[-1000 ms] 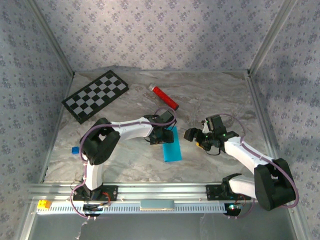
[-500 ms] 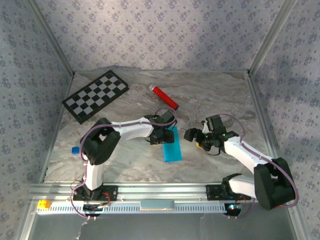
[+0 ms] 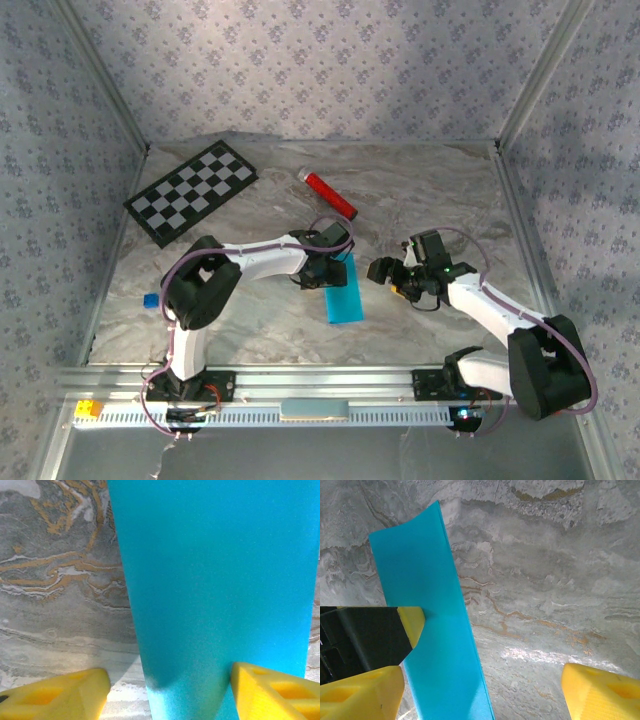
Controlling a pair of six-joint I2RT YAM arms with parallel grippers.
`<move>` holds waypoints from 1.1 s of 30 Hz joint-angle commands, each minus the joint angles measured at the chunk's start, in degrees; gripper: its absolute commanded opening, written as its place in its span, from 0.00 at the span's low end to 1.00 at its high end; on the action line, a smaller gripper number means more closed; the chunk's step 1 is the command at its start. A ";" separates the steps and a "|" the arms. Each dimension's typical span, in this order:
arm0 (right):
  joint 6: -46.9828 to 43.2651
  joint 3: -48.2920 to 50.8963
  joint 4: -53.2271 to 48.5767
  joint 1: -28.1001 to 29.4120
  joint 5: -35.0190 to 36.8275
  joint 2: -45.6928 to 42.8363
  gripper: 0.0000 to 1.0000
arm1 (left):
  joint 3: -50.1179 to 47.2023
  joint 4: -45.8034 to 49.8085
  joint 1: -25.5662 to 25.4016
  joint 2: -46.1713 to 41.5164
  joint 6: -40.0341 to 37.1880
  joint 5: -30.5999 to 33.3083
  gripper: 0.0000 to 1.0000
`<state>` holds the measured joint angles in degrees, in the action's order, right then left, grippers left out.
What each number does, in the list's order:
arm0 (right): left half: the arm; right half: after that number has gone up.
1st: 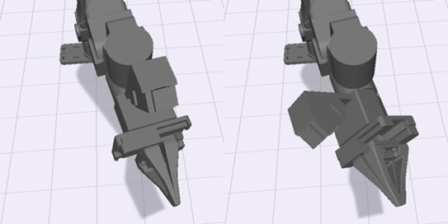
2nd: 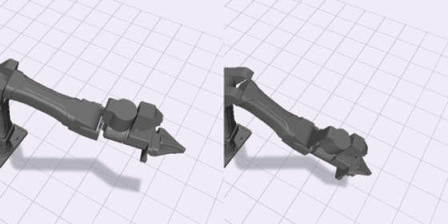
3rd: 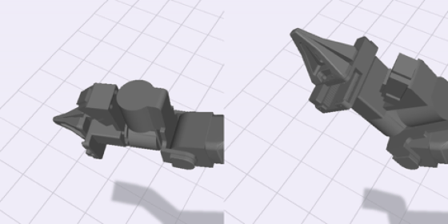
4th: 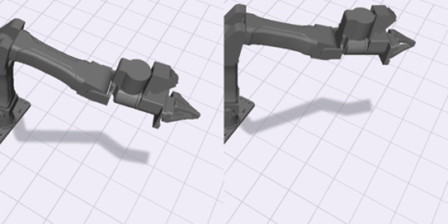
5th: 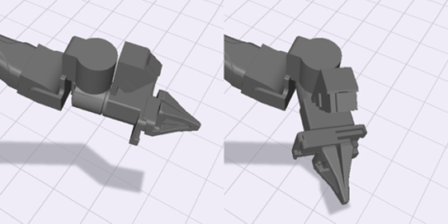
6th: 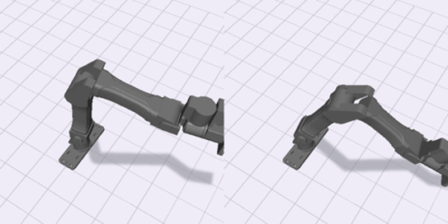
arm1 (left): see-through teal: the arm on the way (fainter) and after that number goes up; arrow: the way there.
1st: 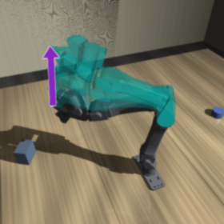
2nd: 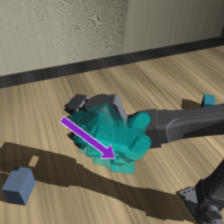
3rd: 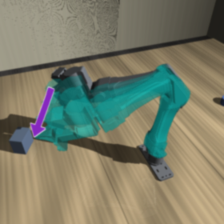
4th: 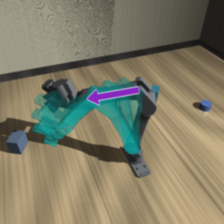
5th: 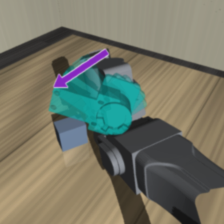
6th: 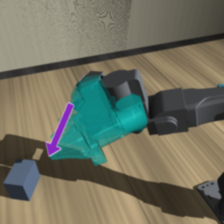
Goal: Fold a paper plane with a square sheet of paper (pick it up from the middle)
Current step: First fold the square sheet of paper in half at the center of the table.
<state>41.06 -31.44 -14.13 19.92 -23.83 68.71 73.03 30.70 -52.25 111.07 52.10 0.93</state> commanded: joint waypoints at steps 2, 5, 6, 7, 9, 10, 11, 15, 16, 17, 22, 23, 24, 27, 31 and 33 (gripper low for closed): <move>-0.79 -1.34 -0.68 0.40 0.35 0.66 0.84 | -2.94 -2.05 0.02 5.65 -0.33 0.02 0.69; -0.88 -1.35 -0.68 0.55 0.32 0.81 0.84 | -2.90 -1.96 0.04 5.83 -0.09 0.04 0.69; -0.87 -1.35 -0.55 0.59 0.26 0.90 0.83 | -2.90 -1.96 0.04 5.90 -0.03 0.04 0.70; -0.89 -1.41 -0.61 0.62 0.19 0.98 0.83 | -2.90 -1.99 0.04 5.98 -0.05 -0.05 0.70; -0.84 -1.38 -0.46 0.70 0.04 1.23 0.82 | -2.91 -2.05 0.02 6.09 -0.06 -0.13 0.70; -0.81 -1.36 -0.30 0.65 0.06 1.34 0.81 | -2.90 -2.05 0.04 6.18 0.00 -0.14 0.70; -0.82 -1.44 -0.20 0.77 -0.13 1.46 0.80 | -2.90 -2.05 0.05 6.25 0.09 -0.19 0.70; -0.89 -1.61 0.18 0.95 -0.51 2.21 0.76 | -2.85 -1.98 0.04 6.60 0.37 -0.23 0.70; -0.92 -1.76 0.16 1.06 -0.59 2.40 0.76 | -2.82 -2.01 0.04 6.66 0.46 -0.31 0.70; -0.95 -1.70 0.31 1.11 -0.68 2.55 0.75 | -2.81 -2.08 0.04 6.70 0.41 -0.39 0.70; -0.98 -1.87 0.68 1.36 -1.27 3.35 0.73 | -2.90 -2.22 -0.02 6.80 0.31 -0.57 0.70; -1.00 -1.80 0.91 1.46 -1.44 3.44 0.72 | -2.98 -2.42 0.02 6.77 0.20 -0.73 0.70; -1.02 -1.85 0.93 1.51 -1.56 3.69 0.71 | -2.99 -2.65 0.03 6.77 0.11 -0.91 0.70; -1.15 -1.96 0.70 1.64 -1.47 4.01 0.71 | -3.07 -3.38 -0.02 6.88 -0.15 -1.22 0.71; -1.16 -2.29 0.38 1.73 -1.38 3.96 0.71 | -3.01 -2.98 0.04 6.93 0.11 -0.84 0.71; -1.31 -2.45 0.33 1.84 -1.47 3.99 0.71 | -2.90 -2.45 0.00 7.05 0.02 -0.50 0.71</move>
<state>40.86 -32.34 -13.23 21.32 -24.56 72.44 73.03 30.46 -52.27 111.18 52.14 0.82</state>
